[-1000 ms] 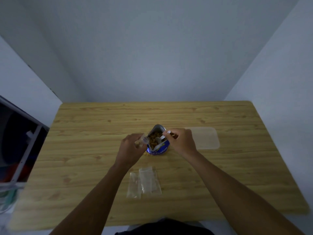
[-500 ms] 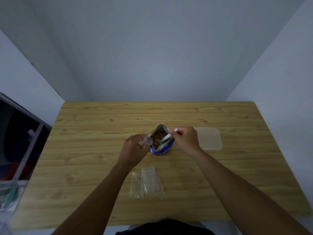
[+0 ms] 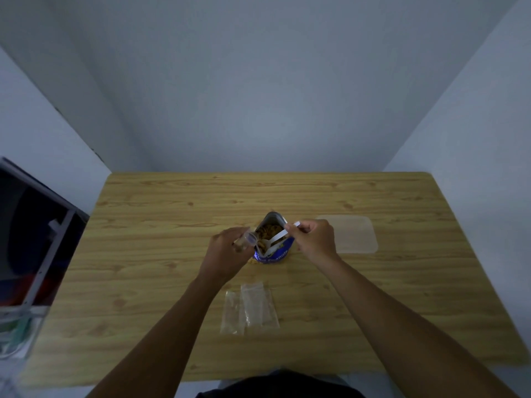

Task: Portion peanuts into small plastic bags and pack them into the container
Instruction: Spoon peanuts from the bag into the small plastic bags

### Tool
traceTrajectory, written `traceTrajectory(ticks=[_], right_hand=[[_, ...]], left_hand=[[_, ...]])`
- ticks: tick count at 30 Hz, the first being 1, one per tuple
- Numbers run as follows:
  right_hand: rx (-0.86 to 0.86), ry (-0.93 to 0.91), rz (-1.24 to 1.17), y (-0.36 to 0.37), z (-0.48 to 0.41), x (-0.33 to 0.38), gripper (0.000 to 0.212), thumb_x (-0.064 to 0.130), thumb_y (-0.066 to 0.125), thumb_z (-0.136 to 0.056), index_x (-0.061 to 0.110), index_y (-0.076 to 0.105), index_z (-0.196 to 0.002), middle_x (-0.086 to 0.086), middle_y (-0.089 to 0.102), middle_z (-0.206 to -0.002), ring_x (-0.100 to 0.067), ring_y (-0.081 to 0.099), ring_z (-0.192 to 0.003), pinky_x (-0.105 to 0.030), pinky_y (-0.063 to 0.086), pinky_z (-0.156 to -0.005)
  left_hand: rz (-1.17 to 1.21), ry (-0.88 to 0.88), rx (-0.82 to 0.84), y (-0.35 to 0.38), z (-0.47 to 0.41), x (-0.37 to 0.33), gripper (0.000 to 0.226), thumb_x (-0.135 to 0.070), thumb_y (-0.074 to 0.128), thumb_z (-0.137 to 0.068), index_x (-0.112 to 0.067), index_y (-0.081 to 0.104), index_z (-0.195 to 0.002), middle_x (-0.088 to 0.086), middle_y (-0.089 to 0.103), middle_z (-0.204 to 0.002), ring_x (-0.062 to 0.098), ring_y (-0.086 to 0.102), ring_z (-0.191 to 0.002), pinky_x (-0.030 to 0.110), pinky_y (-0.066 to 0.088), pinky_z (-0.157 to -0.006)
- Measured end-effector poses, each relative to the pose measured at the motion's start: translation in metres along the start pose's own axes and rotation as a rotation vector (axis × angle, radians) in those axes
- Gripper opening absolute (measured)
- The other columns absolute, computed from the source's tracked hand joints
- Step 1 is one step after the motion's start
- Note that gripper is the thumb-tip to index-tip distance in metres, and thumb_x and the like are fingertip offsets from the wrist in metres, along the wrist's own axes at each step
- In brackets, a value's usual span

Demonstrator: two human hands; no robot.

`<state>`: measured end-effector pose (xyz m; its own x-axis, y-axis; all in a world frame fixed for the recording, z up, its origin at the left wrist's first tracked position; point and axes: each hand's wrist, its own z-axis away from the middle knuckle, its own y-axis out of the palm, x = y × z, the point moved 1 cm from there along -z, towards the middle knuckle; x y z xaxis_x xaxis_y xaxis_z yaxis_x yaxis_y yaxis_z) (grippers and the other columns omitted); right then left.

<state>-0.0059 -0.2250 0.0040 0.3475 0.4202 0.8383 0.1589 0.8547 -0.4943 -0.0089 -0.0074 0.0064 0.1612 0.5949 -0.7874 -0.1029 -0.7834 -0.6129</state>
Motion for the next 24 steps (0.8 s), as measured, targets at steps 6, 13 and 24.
traceTrajectory(ticks=[6,13,24], right_hand=[[-0.027,0.072,-0.059,0.004,0.003,0.0,0.025,0.035,0.075,-0.089,0.017,0.078,-0.071,-0.001,0.066,-0.049,-0.008,0.06,-0.045,-0.024,0.051,-0.055],[-0.114,0.156,-0.137,-0.004,-0.005,-0.005,0.026,0.031,0.074,-0.09,0.019,0.077,-0.067,0.002,0.063,-0.05,-0.007,0.053,-0.042,-0.02,0.046,-0.05],[-0.122,0.439,-0.464,-0.017,-0.012,-0.014,0.012,0.017,0.074,-0.09,0.006,0.075,-0.085,-0.008,0.078,-0.075,-0.011,0.047,-0.044,-0.026,0.043,-0.046]], left_hand=[[0.025,-0.031,-0.01,0.0,0.0,0.002,0.022,-0.014,0.073,-0.08,-0.015,0.074,-0.102,-0.005,0.073,-0.088,0.009,0.068,-0.076,0.036,0.056,-0.069],[0.022,-0.051,0.005,0.0,-0.001,0.002,0.021,-0.013,0.073,-0.079,-0.021,0.075,-0.098,-0.009,0.073,-0.084,0.006,0.067,-0.075,0.032,0.054,-0.067],[0.002,-0.012,-0.019,0.001,-0.007,-0.001,0.016,-0.012,0.073,-0.08,-0.013,0.073,-0.096,0.003,0.071,-0.085,0.02,0.066,-0.076,0.041,0.055,-0.067]])
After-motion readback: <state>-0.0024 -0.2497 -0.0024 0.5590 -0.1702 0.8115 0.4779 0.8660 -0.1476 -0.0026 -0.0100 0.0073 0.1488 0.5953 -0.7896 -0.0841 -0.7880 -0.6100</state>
